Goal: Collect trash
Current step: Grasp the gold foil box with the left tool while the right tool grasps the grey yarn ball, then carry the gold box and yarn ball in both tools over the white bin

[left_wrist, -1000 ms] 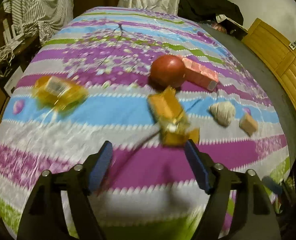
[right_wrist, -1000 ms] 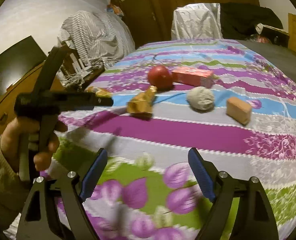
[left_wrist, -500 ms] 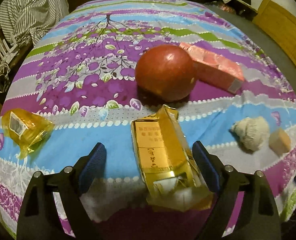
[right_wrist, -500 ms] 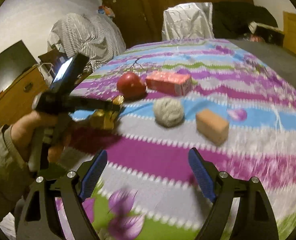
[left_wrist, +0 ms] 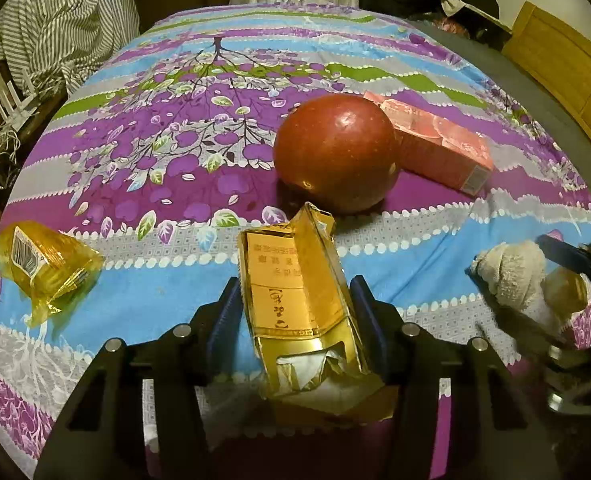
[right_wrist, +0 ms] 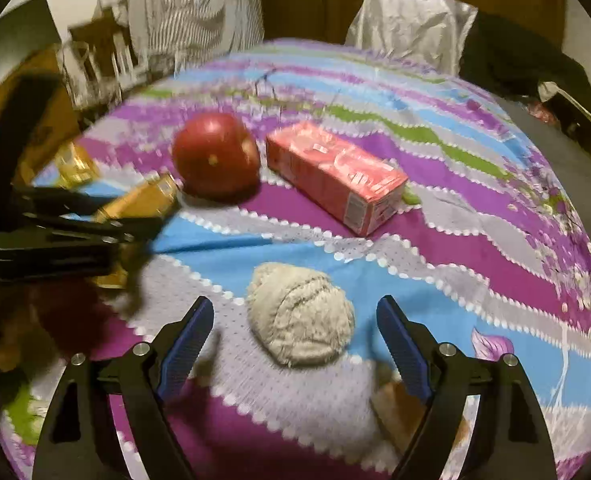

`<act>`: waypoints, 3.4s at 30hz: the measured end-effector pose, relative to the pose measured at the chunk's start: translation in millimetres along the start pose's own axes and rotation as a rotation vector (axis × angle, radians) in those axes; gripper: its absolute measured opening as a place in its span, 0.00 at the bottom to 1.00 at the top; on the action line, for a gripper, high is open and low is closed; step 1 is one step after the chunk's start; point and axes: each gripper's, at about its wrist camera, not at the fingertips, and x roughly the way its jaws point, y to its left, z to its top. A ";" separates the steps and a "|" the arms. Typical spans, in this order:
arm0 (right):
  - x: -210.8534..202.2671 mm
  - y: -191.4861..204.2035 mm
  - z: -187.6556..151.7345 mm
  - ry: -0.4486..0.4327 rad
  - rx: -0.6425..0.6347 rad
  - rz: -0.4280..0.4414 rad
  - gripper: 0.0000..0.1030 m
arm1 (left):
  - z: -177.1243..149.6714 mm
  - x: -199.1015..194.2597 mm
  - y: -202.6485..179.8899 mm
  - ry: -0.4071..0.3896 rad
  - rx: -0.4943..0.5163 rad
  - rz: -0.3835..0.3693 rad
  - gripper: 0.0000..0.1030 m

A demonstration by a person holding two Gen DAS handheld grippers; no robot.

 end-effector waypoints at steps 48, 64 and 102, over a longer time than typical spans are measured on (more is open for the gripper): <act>-348.6 102.4 -199.5 -0.762 0.201 -0.238 0.45 | -183.3 -282.7 -46.6 -0.770 0.049 0.016 0.46; -363.4 101.0 -199.1 -0.755 0.194 -0.229 0.45 | -193.5 -293.4 -49.1 -0.790 0.049 0.021 0.46; -284.3 355.2 40.8 -0.669 -0.178 0.236 0.46 | -198.7 -359.8 203.9 -0.747 -0.334 0.455 0.46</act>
